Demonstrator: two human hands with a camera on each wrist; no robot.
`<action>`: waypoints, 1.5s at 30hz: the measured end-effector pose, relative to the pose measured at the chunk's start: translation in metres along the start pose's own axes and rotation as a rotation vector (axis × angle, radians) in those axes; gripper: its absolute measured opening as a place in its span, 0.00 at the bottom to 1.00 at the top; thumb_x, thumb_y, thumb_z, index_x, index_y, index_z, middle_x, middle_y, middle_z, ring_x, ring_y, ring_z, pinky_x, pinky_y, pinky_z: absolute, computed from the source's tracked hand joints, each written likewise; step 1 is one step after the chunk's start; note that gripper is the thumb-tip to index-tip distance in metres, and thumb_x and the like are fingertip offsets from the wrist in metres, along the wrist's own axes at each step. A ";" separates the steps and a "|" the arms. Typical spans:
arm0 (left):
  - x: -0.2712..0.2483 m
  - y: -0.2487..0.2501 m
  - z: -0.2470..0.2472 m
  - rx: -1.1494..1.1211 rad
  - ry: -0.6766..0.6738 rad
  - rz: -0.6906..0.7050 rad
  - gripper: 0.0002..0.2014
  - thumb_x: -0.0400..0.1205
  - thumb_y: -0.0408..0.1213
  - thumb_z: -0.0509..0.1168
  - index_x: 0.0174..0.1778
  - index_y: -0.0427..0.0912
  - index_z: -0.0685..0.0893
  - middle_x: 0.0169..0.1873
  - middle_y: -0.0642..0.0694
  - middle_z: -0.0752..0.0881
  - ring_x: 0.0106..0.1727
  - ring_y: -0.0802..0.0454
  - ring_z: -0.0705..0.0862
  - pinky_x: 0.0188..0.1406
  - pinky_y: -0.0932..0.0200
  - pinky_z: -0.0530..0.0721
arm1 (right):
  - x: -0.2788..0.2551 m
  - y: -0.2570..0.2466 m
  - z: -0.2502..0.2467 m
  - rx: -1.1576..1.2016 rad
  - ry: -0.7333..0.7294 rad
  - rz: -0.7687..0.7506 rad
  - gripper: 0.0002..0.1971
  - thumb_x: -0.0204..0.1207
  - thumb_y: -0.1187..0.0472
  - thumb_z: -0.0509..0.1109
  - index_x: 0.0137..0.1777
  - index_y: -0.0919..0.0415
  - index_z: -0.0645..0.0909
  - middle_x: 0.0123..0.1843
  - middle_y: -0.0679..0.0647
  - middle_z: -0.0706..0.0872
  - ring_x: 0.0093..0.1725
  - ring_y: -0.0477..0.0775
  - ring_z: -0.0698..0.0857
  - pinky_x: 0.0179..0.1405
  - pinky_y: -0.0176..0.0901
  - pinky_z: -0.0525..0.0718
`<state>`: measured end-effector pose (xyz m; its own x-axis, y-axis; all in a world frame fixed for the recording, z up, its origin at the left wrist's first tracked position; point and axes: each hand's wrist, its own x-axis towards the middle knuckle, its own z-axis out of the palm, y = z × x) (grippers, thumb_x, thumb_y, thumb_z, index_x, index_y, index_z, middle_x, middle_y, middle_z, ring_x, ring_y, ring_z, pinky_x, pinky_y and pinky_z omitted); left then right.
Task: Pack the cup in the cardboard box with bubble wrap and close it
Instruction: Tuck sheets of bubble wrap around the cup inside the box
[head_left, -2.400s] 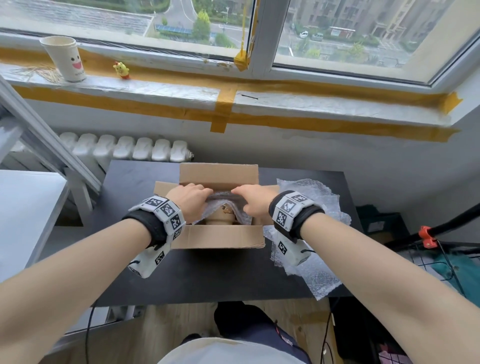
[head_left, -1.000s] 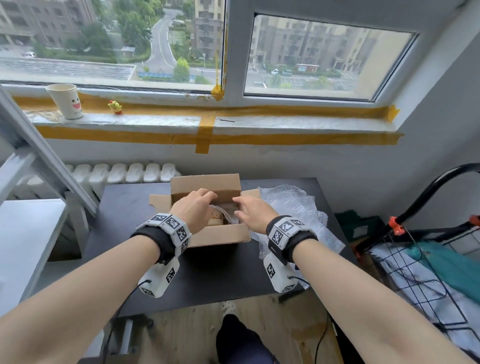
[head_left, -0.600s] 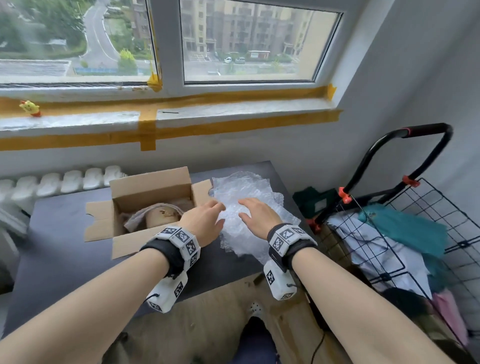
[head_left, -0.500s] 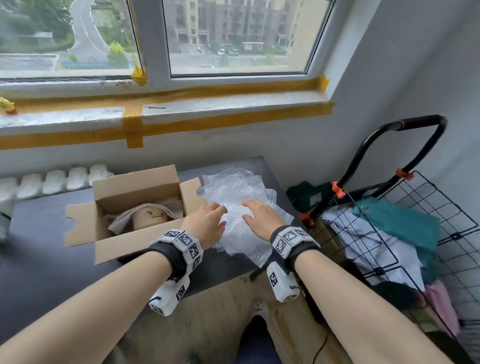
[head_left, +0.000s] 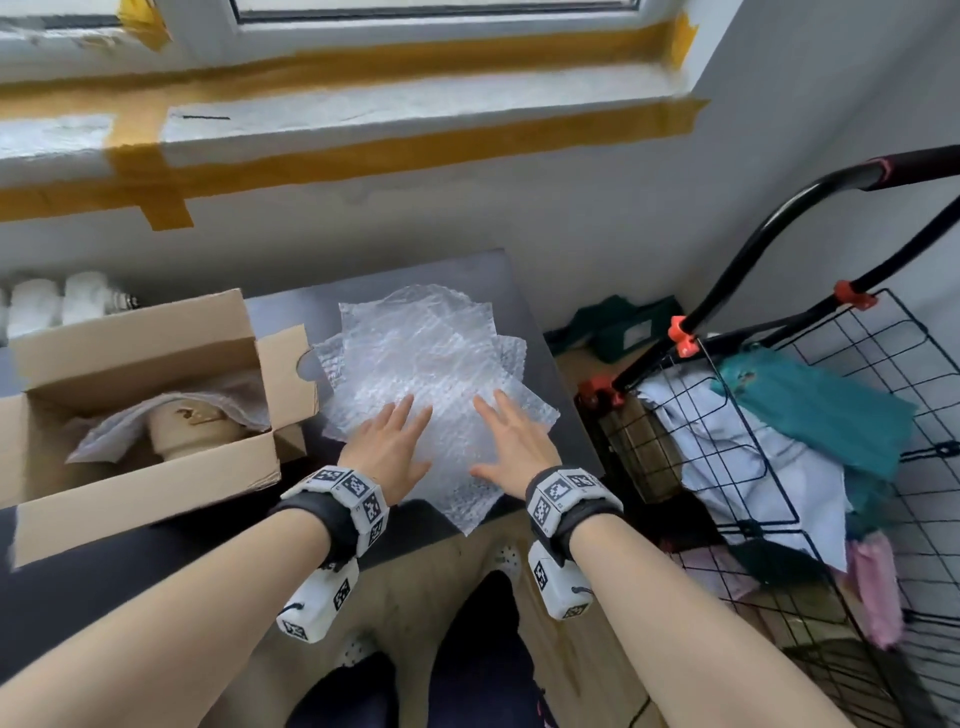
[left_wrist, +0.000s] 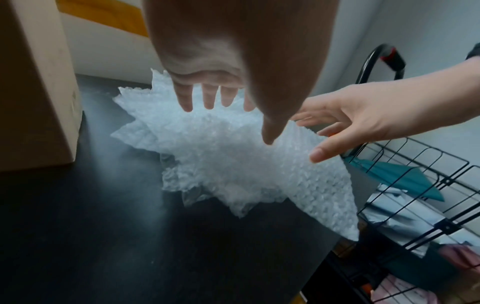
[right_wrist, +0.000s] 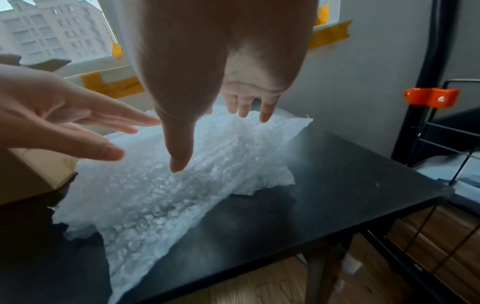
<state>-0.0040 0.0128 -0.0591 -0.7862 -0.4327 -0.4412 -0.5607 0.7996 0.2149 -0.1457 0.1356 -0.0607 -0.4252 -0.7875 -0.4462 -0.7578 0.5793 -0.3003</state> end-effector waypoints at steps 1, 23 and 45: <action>0.002 -0.001 0.004 0.012 -0.023 -0.006 0.35 0.84 0.52 0.58 0.83 0.50 0.47 0.84 0.45 0.46 0.84 0.45 0.49 0.81 0.48 0.57 | 0.002 0.002 0.002 0.000 -0.014 -0.001 0.45 0.74 0.49 0.73 0.83 0.48 0.48 0.87 0.54 0.46 0.85 0.57 0.52 0.81 0.56 0.60; -0.012 0.015 -0.037 -0.029 0.275 0.109 0.17 0.83 0.27 0.57 0.65 0.47 0.74 0.59 0.46 0.84 0.59 0.44 0.82 0.50 0.48 0.83 | -0.031 -0.022 -0.047 0.001 0.238 0.050 0.10 0.81 0.59 0.65 0.59 0.60 0.80 0.60 0.58 0.85 0.57 0.62 0.83 0.51 0.48 0.79; -0.082 -0.020 -0.141 0.030 0.507 0.140 0.19 0.85 0.29 0.54 0.70 0.50 0.72 0.62 0.44 0.85 0.56 0.37 0.85 0.46 0.48 0.83 | -0.079 -0.102 -0.129 -0.045 0.583 0.020 0.08 0.81 0.61 0.63 0.56 0.58 0.81 0.55 0.58 0.87 0.53 0.65 0.84 0.42 0.46 0.74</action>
<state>0.0347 -0.0268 0.0959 -0.8841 -0.4622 0.0688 -0.4396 0.8726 0.2129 -0.0989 0.1119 0.1136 -0.6324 -0.7695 0.0898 -0.7615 0.5961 -0.2547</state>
